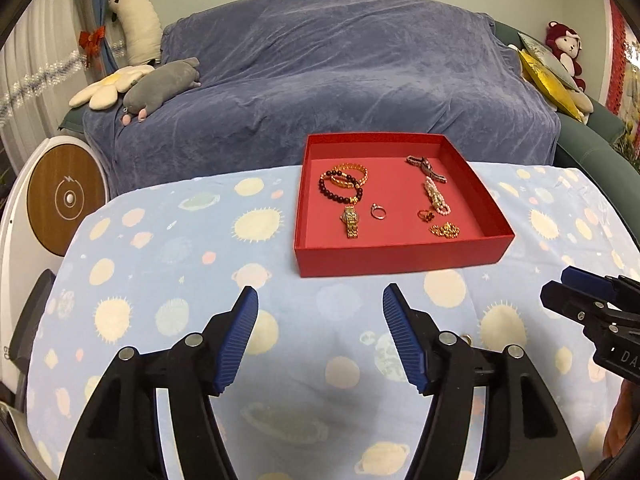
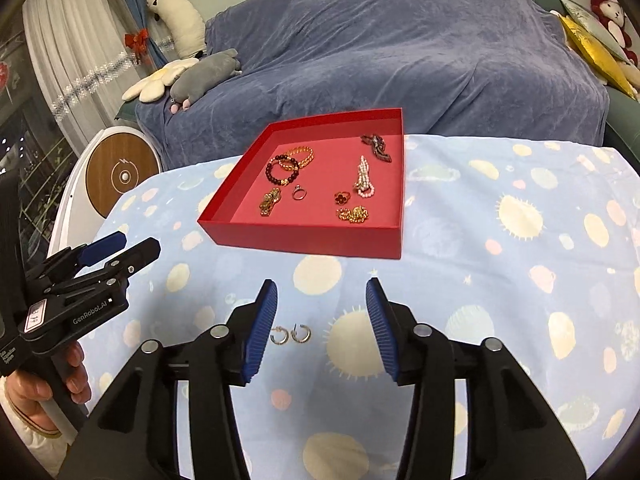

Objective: Organize jewelry
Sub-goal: 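Move both open tools toward the pair of gold hoop earrings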

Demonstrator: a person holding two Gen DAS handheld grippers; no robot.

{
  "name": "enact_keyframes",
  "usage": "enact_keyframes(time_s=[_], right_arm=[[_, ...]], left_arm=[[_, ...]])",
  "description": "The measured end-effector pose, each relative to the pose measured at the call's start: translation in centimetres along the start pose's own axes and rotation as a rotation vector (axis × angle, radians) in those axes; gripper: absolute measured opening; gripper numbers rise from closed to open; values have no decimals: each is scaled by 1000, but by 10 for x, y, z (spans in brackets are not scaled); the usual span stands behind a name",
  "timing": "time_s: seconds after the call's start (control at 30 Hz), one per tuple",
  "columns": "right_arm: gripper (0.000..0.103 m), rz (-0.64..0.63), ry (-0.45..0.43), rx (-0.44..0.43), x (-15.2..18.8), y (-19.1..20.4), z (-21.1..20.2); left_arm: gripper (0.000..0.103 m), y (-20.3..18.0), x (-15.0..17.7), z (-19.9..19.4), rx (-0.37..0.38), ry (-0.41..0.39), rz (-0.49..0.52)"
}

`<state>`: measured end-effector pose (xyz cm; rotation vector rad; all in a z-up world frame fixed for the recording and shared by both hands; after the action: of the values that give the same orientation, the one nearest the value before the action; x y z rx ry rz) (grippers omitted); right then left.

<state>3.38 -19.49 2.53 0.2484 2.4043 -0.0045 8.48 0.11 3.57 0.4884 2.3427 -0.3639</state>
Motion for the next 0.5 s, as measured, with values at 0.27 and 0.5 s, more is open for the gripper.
enact_keyframes(time_s=[0.27, 0.5], right_arm=[[49, -95, 35, 10, 28, 26, 18], [49, -121, 74, 7, 38, 33, 35]], left_arm=[[63, -4, 31, 17, 6, 59, -26], [63, 3, 47, 26, 9, 104, -39]])
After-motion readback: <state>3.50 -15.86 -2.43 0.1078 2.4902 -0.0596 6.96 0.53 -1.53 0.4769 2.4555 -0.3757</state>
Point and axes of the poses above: each gripper's, at about its wrist camera, not at the fingertips, and z roughly the way its jaws point, y to its left, x to its underside, the point moved 3 cm from there along z, roughly the way its jaws point, and after that the axes turned 14 degrees about x, right-handed, at the moved point
